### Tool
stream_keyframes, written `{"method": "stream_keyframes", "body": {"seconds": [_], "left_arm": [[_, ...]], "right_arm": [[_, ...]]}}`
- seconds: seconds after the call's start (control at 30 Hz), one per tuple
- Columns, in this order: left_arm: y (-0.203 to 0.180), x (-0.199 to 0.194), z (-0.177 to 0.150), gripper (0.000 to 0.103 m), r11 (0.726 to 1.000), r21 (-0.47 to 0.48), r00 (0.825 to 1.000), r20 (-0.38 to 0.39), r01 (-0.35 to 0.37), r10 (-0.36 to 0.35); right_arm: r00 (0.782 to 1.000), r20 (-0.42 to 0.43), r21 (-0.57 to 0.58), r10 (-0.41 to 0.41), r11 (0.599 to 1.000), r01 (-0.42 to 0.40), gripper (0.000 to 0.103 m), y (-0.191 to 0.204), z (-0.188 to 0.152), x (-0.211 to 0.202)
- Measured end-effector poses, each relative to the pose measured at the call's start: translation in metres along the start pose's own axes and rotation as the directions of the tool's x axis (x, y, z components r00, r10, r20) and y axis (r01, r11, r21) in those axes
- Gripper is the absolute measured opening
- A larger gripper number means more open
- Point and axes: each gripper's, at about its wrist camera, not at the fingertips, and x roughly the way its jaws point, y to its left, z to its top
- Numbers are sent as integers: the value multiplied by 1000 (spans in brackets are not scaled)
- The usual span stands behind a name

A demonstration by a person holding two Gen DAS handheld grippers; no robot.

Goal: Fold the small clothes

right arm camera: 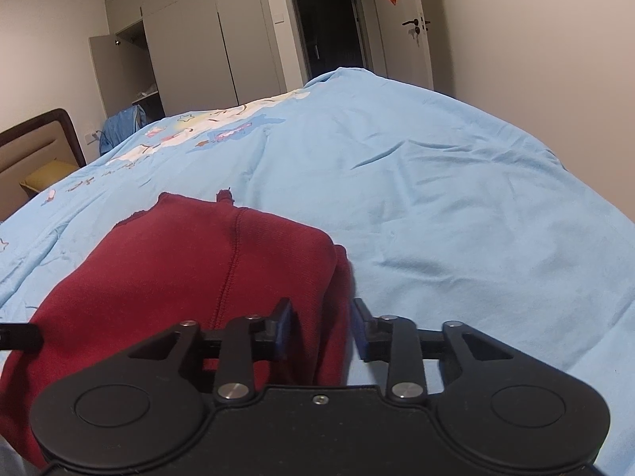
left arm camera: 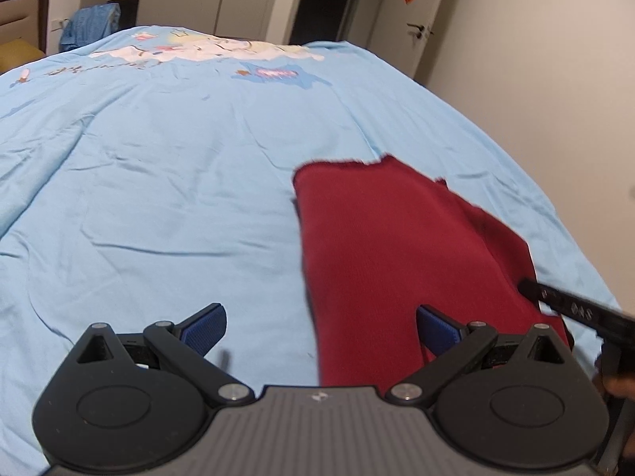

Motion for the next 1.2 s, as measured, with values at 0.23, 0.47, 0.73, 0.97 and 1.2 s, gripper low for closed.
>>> {"method": "stream_keyframes", "body": {"seconds": [0.23, 0.47, 0.73, 0.97, 1.2], "left_arm": [[26, 4, 8, 103, 992, -105, 997, 4, 76, -76], [60, 10, 8, 103, 939, -249, 971, 43, 238, -235], [70, 34, 3, 84, 915, -300, 960, 4, 268, -280], [59, 51, 0, 67, 884, -324, 932, -17, 336, -361], [38, 55, 4, 49, 917, -272, 947, -55, 291, -317]], "right_arm": [[998, 4, 121, 60, 991, -60, 71, -17, 1, 0], [988, -8, 219, 152, 965, -146, 78, -24, -1, 7], [982, -30, 227, 186, 958, -174, 79, -19, -3, 15], [979, -33, 247, 201, 951, -187, 77, -17, -6, 16], [980, -36, 225, 195, 957, -182, 63, -9, -8, 12]]}}
